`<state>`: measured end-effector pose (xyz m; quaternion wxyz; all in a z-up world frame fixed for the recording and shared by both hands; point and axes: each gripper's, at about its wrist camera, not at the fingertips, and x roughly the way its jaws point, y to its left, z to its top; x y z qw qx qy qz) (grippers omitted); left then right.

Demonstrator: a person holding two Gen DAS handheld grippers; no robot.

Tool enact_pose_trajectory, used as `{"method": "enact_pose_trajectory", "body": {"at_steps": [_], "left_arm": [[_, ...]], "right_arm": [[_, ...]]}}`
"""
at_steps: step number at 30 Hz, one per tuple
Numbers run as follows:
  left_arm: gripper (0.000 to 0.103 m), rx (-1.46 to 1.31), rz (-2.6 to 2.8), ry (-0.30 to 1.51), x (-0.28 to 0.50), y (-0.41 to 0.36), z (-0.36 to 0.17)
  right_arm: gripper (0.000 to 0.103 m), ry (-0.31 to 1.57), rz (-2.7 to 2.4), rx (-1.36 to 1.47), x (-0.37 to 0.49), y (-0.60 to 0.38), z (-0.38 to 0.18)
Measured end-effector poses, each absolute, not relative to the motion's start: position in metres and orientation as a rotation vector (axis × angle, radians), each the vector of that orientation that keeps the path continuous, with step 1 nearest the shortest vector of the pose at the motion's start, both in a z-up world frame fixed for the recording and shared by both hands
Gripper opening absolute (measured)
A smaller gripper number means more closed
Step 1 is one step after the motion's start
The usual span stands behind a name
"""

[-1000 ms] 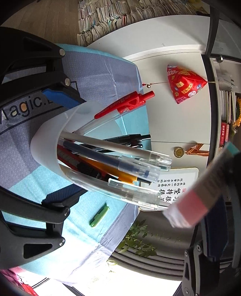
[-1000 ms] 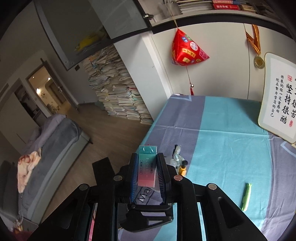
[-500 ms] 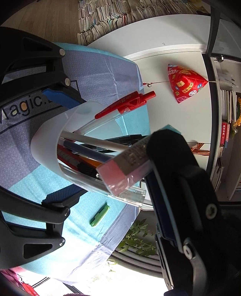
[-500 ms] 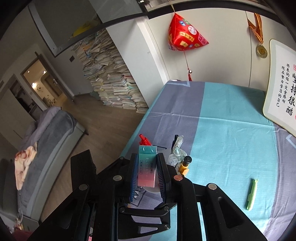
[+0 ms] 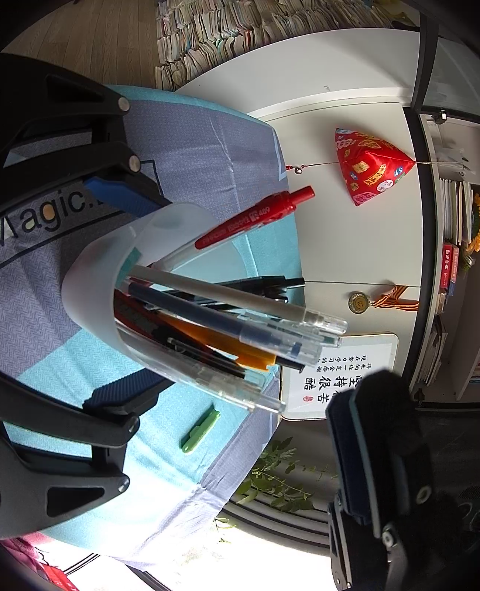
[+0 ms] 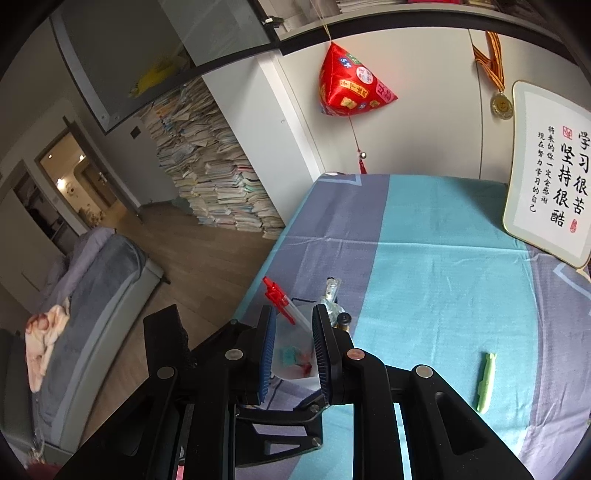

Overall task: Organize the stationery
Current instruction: 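Carry the eraser with the right tool over the cup and release it, then move the right tool to the green highlighter and grasp it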

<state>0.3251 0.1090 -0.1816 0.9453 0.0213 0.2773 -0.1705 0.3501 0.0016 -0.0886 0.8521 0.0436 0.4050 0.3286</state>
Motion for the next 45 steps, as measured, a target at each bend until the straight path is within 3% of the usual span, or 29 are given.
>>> {"method": "enact_pose_trajectory", "body": {"at_steps": [5, 17, 44, 45], "left_arm": [[0.076, 0.047, -0.345, 0.565, 0.325, 0.109, -0.181], [0.076, 0.055, -0.338, 0.567, 0.326, 0.108, -0.182], [0.076, 0.057, -0.338, 0.566, 0.325, 0.108, -0.182], [0.076, 0.057, -0.338, 0.566, 0.325, 0.108, -0.182]], "right_arm": [[0.022, 0.87, 0.559, 0.045, 0.352, -0.033, -0.103], [0.025, 1.107, 0.23, 0.05, 0.388, -0.117, -0.186], [0.025, 1.151, 0.212, -0.067, 0.436, -0.082, -0.216], [0.021, 1.147, 0.212, -0.076, 0.436, -0.081, -0.216]]}}
